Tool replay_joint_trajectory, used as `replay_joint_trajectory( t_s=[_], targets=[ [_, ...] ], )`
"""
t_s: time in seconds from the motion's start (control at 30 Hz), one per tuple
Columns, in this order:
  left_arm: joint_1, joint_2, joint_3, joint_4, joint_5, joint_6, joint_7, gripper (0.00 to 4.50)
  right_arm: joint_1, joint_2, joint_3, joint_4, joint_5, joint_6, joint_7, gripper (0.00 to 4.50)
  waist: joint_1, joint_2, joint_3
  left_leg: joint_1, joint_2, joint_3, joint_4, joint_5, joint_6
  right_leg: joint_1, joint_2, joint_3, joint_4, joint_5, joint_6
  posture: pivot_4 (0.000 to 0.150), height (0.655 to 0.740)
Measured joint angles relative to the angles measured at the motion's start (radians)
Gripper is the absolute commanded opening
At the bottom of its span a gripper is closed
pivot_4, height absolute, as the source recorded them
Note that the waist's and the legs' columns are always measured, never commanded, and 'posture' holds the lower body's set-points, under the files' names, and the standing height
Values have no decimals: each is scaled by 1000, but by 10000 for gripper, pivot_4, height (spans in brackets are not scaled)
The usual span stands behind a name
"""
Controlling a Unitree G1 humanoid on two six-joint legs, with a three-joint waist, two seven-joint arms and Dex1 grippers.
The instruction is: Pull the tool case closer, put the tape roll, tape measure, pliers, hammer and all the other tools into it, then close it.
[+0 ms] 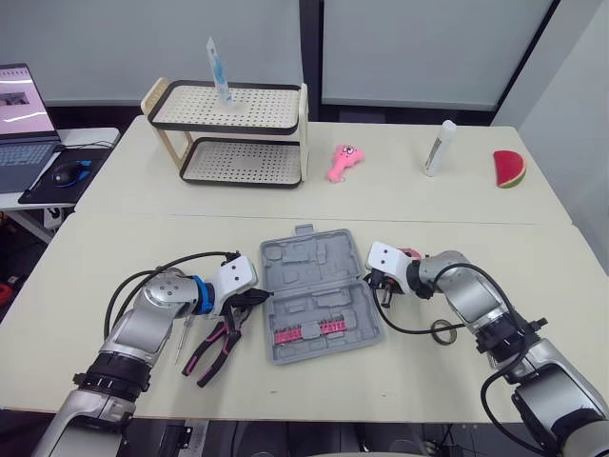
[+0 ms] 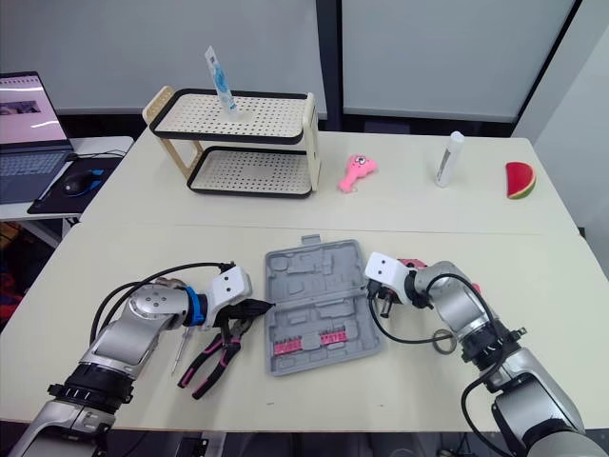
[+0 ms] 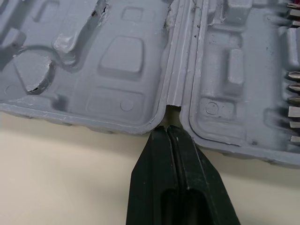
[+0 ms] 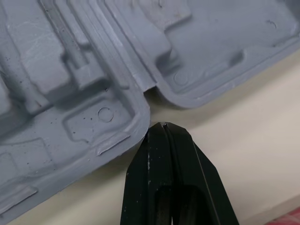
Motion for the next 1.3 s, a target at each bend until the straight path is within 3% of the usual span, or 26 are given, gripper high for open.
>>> replay_joint_trajectory(
  t_s=[0.43,0.87,1.3],
  targets=[
    [14,-5,-16,-54,13,45,-22,0,55,-37,-14,-87,-1,36,56,110,0,0,0,0,0,0,0,0,0,0,0,0,1,0,0,1500,7350],
    [92,12,-33,-186,7,94,-65,0,263,-93,-74,-423,10,286,48,110,2,0,0,0,0,-1,1,0,0,0,1,0,3,0,0,1500,7350],
    [170,46,-34,-291,-22,136,-73,0,392,-128,-82,-640,51,468,2,110,3,0,0,0,0,-1,1,0,0,0,1,0,3,0,0,1500,7350]
  ],
)
